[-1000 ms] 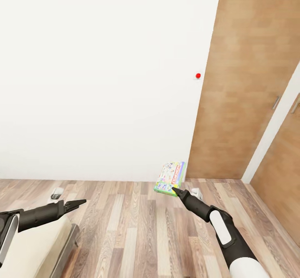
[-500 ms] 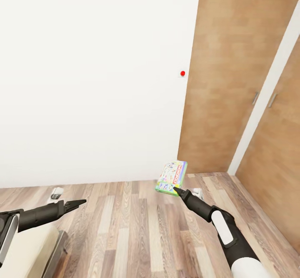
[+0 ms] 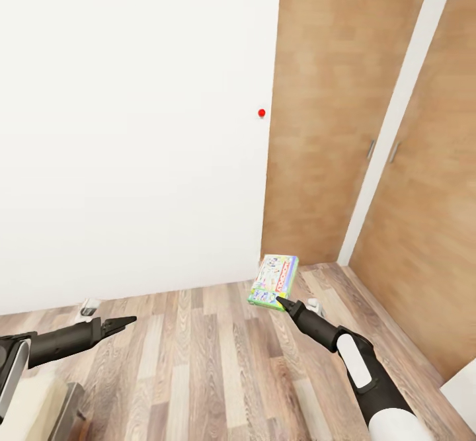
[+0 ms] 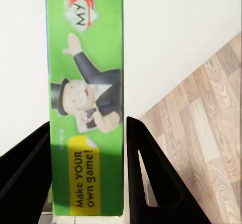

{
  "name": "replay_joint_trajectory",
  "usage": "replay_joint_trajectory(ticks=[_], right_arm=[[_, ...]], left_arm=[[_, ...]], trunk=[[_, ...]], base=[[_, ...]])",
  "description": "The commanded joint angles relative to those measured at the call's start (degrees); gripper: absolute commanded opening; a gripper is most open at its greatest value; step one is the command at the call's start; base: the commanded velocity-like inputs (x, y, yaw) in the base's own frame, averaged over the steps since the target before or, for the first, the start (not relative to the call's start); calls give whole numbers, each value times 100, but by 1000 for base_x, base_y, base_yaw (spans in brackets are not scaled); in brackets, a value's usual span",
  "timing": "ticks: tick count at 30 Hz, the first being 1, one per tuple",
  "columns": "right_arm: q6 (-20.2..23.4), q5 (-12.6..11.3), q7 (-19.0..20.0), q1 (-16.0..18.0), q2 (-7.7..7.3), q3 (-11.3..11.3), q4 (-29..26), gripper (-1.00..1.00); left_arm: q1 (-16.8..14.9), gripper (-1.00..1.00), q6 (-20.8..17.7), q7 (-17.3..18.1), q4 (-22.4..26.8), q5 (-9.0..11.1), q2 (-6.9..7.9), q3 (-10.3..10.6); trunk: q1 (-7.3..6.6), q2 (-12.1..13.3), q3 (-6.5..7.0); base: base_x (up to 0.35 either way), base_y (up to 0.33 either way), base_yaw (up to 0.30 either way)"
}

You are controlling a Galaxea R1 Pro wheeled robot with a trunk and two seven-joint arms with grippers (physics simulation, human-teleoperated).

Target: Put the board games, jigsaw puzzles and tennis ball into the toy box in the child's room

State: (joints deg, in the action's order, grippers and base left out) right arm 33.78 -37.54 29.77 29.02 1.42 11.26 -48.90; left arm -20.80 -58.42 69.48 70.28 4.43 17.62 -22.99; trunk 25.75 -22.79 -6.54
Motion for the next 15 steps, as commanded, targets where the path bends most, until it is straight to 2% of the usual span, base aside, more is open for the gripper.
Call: replay_joint_trajectory(ticks=[1,5,12,15], right_arm=[[52,-42,11,8,8,25,-3,-100],[57,-38,11,8,7,30,-5,-100],[58,-34,11,8,6,34,2,-100],[58,-30,6,8,7,34,3,-100]], left_arm=[[-3,100,-48,5,0,21,3,-3],[-3,100,-51,4,-3,23,-2,-3],[-3,100,-52,2,-3,23,-4,4],[-3,100,-48,-2,-5,23,-4,3]], trunk=[[3,-13,-17],[3,-13,-34],[3,-13,-64],[3,-13,-77]], base=[[0,0,-240],[-67,5,-240],[-245,68,-240],[-124,18,-240]])
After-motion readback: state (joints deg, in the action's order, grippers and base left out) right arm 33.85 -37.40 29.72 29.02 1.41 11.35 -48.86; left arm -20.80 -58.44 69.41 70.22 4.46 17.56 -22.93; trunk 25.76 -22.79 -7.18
